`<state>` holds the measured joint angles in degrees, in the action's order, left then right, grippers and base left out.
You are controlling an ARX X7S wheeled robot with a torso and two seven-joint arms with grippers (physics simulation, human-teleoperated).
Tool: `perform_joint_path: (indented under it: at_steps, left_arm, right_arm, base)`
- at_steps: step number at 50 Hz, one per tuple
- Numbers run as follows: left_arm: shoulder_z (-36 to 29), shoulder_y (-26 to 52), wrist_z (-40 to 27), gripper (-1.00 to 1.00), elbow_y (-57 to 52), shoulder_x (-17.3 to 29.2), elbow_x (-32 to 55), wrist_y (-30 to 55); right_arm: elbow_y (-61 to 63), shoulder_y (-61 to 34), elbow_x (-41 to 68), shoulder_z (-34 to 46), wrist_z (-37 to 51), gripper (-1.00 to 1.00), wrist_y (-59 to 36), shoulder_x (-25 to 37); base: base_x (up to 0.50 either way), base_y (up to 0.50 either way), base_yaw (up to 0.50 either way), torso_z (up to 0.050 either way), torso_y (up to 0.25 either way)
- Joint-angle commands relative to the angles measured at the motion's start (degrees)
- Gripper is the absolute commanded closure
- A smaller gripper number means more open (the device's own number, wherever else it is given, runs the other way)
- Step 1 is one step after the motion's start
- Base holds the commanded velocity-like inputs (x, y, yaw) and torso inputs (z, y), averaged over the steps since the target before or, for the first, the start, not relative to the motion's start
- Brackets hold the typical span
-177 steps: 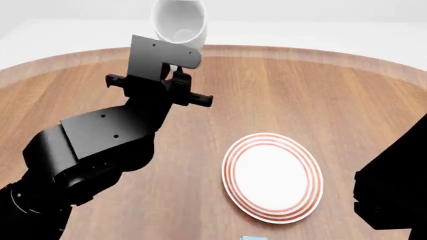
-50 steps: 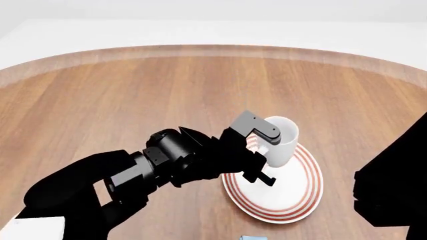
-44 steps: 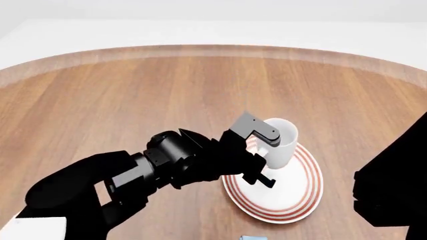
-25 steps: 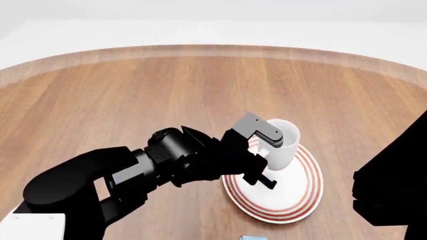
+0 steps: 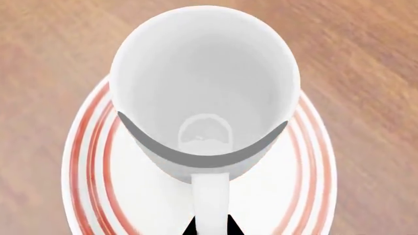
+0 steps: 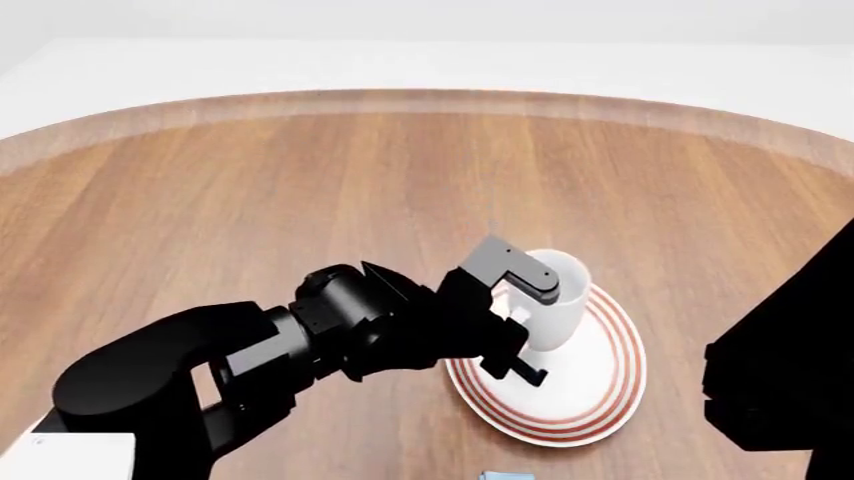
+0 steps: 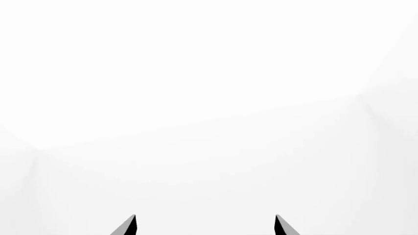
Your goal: Pick up the white mug and put it on the plate, and put the chocolate pudding to the right of the plate.
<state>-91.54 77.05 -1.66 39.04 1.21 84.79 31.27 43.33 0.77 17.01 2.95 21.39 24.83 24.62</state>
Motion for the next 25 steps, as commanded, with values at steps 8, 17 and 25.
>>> perform_joint_path:
  at_steps: [8,17,25]
  left_arm:
    - [1.9,-1.6,0.9,1.0,1.1,-1.2,-0.8,-0.5]
    - [1.9,-2.4,0.8,1.0,2.2,-1.2,-0.7,-0.5]
    - [2.0,-2.7,0.5,-1.0,2.2,-1.2,-1.1,-0.7]
  right_arm:
    - [-0.8,0.3,-1.1,-0.9,-1.4,-1.0,0.8,-1.1]
    - [-0.7,0.3,-1.1,-0.8,-1.2,-1.0,0.7,-0.9]
    - [-0.9,0.3,-1.0,-0.9,-1.1,-1.0,0.9,-0.8]
  base:
    - [0.0,0.0,0.0,0.0,0.0]
    - [0.0,0.0,0.0,0.0,0.0]
    - [0.0,0.0,0.0,0.0,0.0]
